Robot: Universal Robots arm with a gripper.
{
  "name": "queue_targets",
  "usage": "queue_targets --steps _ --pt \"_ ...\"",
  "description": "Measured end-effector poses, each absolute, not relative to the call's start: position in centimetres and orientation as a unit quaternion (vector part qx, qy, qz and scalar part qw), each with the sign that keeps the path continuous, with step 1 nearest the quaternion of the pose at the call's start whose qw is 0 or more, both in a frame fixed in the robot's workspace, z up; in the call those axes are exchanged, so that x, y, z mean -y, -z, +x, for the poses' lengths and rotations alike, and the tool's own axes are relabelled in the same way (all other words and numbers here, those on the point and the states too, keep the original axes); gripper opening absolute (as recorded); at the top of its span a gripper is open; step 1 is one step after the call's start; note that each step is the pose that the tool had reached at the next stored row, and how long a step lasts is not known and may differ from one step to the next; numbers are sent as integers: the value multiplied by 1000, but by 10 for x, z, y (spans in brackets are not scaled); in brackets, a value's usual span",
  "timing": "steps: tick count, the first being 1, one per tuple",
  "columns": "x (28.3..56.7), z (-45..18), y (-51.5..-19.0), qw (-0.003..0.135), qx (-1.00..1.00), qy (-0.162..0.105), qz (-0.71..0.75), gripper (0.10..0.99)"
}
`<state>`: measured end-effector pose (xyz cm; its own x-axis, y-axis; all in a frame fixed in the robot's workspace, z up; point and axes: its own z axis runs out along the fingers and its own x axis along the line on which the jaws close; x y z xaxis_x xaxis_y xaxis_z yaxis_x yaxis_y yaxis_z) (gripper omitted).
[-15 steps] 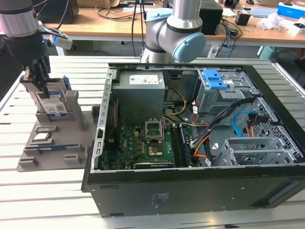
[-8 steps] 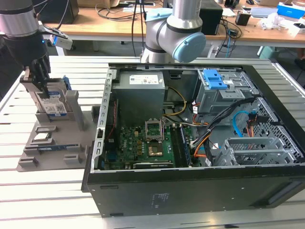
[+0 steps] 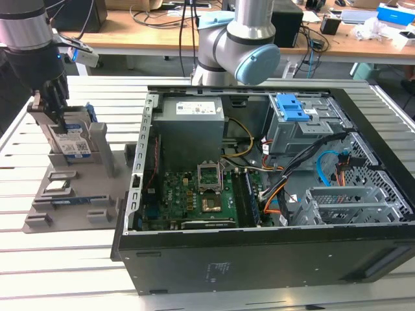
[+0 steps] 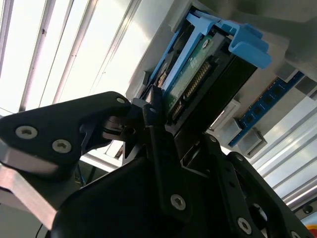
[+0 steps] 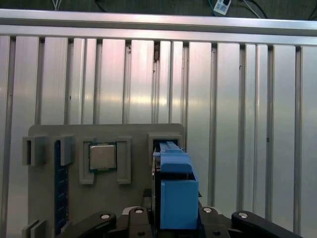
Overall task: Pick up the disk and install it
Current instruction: 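Pick up the disk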
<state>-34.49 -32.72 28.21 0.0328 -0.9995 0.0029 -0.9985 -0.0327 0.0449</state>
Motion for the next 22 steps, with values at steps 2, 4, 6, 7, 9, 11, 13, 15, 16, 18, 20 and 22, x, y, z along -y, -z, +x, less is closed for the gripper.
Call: queue_targets --steps 2,4,6,7,9,11,13,15,16,18,20,22 --pt "327 -345 -284 17 695 15 718 361" --pt "327 -345 -289 17 695 14 718 361" --pt "327 -345 -293 17 695 14 718 361" --pt "327 -345 -297 17 695 14 718 361" --pt "327 -345 -301 17 695 14 718 361" --pt "327 -345 -304 17 695 14 718 361" --pt "327 -345 -306 17 695 14 718 361" --pt "326 -345 -311 17 695 14 718 361" --pt "326 -345 -312 17 695 14 718 361" --pt "326 -345 -315 17 695 14 718 361" --pt "326 -345 -319 17 695 14 718 361" --pt "326 -345 -321 17 695 14 718 361"
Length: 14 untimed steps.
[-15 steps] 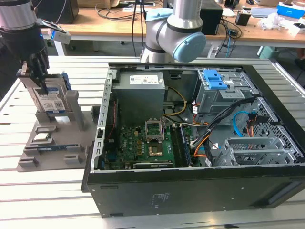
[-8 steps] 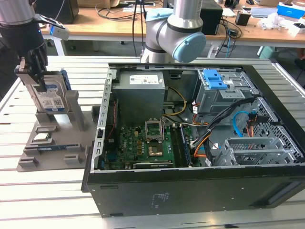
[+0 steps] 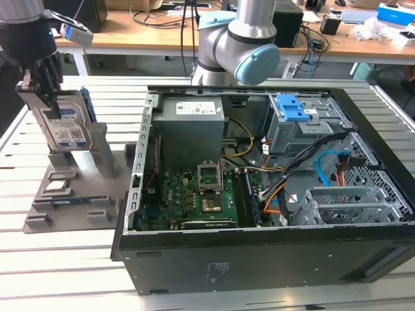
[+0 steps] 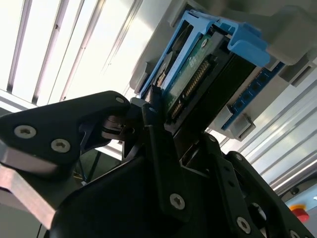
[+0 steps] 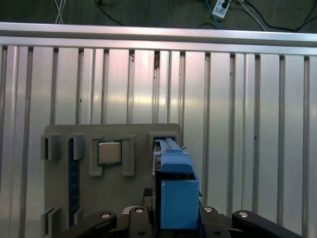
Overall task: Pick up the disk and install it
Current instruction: 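Pick up the disk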
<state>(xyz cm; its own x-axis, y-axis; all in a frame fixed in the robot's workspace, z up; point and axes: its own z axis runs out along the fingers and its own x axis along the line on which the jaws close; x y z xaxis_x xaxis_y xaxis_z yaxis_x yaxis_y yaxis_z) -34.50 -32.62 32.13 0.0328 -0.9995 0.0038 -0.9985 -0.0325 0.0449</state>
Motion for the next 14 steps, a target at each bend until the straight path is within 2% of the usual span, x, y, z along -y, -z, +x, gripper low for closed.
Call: queue_targets --steps 14 --pt "326 -345 -341 17 695 14 718 361"
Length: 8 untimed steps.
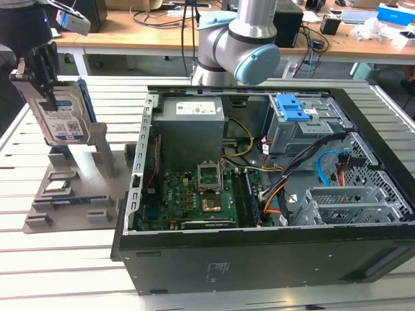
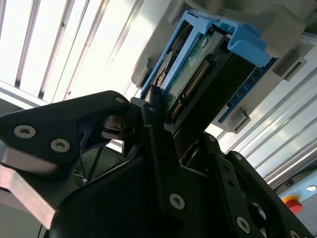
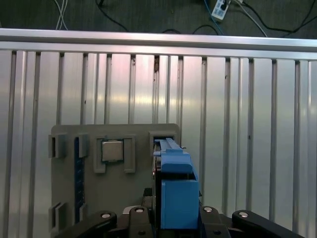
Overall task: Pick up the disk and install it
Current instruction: 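Pick up the disk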
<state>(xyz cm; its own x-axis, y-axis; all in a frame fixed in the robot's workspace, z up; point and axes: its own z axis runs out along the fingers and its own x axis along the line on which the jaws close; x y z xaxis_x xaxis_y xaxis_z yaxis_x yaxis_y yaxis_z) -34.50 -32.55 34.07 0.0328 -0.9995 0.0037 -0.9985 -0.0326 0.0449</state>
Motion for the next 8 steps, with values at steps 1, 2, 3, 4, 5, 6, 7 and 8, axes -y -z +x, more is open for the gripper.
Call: queue_targets --steps 1,2,3,4,5,6,7,8 --pt "325 -345 -342 17 695 14 718 361" --pt "325 -345 -343 17 695 14 718 361" --pt "325 -345 -344 17 695 14 718 361" --pt "325 -345 -348 17 695 14 718 361" --pt "325 -345 -355 17 695 14 718 361" --pt "325 -345 -367 17 695 14 718 361" --pt "325 -345 -370 17 695 14 718 361" --pt "325 -345 -376 17 695 14 718 361"
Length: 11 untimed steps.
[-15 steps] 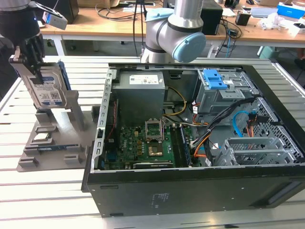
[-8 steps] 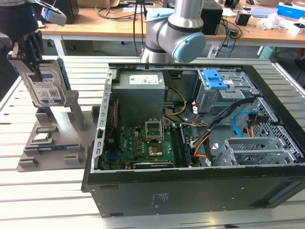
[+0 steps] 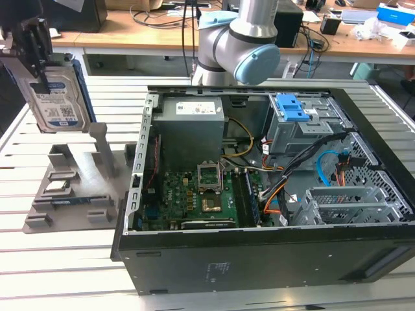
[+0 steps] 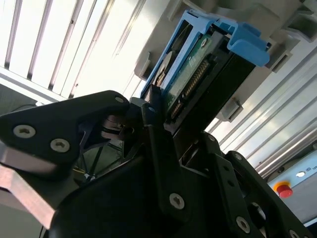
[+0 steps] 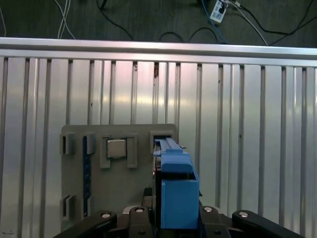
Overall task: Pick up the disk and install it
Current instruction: 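Pick up the disk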
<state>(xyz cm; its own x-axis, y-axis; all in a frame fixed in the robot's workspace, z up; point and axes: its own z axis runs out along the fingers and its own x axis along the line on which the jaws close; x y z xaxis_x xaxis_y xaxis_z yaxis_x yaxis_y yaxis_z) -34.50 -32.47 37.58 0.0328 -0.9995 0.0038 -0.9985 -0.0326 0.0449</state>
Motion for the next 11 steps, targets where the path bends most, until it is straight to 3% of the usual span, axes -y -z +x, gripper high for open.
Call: queue_targets --steps 11 --pt "324 -345 -391 17 695 14 718 361"
